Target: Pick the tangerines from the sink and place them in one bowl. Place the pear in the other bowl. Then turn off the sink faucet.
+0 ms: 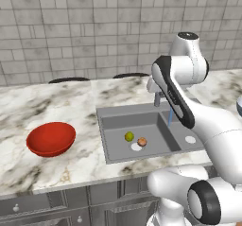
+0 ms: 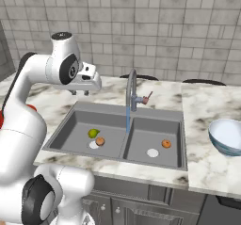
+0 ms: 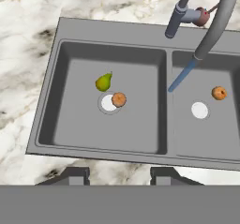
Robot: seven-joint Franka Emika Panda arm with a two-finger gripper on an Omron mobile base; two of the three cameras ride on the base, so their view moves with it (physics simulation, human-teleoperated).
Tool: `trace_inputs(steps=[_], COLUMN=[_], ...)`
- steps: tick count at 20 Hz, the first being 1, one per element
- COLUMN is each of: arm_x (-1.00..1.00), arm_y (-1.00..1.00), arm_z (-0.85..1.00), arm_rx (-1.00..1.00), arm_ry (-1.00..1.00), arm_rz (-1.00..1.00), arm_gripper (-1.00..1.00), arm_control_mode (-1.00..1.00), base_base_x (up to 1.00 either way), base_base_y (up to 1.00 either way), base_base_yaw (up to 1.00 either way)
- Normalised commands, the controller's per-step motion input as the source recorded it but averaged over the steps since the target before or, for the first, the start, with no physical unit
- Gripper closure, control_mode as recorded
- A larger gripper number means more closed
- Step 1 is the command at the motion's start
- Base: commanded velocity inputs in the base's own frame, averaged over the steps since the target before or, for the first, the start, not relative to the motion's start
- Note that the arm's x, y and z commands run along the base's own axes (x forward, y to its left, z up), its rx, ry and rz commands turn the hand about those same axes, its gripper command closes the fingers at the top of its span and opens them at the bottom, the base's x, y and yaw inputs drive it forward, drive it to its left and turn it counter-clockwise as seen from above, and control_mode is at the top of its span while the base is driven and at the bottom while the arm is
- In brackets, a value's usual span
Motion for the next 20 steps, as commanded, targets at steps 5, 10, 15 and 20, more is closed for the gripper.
trace_inputs(steps=[5,10,15,20], arm_x=[0.0,0.05,0.21,0.2], arm_y=[0.0,0.06,0.12,0.1], arm_z=[-0.12,-0.25,-0.29,-0.32], arm_rx=[0.01,0.0,0.0,0.01], arm_ry=[0.0,0.01,0.05,0.04], arm_rz=[-0.01,-0.02,0.0,0.0], arm_gripper=[-1.0,-1.0,-1.0,-1.0], arm_control_mode=[-1.0,-1.0,-1.0,-1.0], base_base_x=[0.0,0.0,0.0,0.0], base_base_y=[0.0,0.0,0.0,0.0], base_base_yaw=[0.0,0.0,0.0,0.0])
